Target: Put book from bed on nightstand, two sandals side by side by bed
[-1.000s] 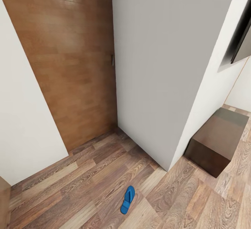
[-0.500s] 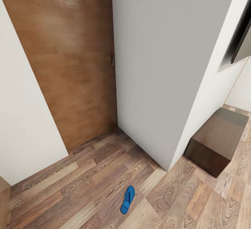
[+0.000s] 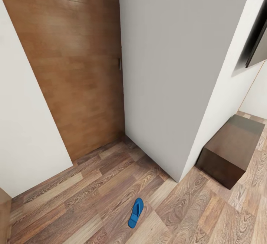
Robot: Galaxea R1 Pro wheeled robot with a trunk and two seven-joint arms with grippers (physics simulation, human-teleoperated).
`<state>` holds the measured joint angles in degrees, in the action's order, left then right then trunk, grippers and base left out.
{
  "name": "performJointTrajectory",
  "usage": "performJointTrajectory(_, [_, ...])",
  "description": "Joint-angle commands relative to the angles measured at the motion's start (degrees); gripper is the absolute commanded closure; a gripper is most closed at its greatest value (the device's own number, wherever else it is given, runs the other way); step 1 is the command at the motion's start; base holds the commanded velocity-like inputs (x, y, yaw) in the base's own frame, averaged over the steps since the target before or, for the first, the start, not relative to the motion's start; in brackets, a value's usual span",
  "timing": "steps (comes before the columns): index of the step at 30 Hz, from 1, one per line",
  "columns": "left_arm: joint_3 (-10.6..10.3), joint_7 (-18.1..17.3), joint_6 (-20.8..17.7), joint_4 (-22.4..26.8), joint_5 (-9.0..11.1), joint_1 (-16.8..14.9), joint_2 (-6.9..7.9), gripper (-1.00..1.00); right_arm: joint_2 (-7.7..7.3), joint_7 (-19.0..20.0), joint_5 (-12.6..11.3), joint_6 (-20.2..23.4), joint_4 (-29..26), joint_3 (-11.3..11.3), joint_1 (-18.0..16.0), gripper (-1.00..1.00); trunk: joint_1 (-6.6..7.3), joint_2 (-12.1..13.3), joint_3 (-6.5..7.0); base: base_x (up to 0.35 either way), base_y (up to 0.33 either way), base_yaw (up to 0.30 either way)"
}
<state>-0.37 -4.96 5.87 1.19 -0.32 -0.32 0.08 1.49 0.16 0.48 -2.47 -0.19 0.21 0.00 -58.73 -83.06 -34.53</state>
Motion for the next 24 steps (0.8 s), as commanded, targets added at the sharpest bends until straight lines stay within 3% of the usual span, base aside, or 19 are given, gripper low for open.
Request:
performJointTrajectory(1, [-0.02,-0.13,0.20,-0.03,-0.03,-0.03,0.01,-1.00,0.00,0.02,0.05,-0.15,-0.03,-0.02,0.00,-1.00,0.00,-0.02,-0.04,0.000,0.000,0.000])
performJointTrajectory(6, [-0.03,-0.12,0.20,-0.02,-0.03,-0.03,0.01,-1.00,-0.05,0.02,-0.03,-0.14,-0.80,-0.22,0.00,-1.00,0.00,-0.02,-0.04,0.000,0.000,0.000])
performJointTrajectory(18, [-0.06,-0.14,0.20,0.03,-0.03,-0.03,0.01,-1.00,-0.30,-0.70,-0.59,0.30,-8.81,-0.67,-0.16,-1.00,0.00,-0.02,-0.04,0.000,0.000,0.000])
performJointTrajectory(24, [-0.06,-0.14,0.20,0.04,-0.03,-0.03,0.01,-1.00,-0.28,-0.97,-0.69,0.50,-10.22,-0.78,-1.78,-1.00,0.00,-0.02,-0.04,0.000,0.000,0.000])
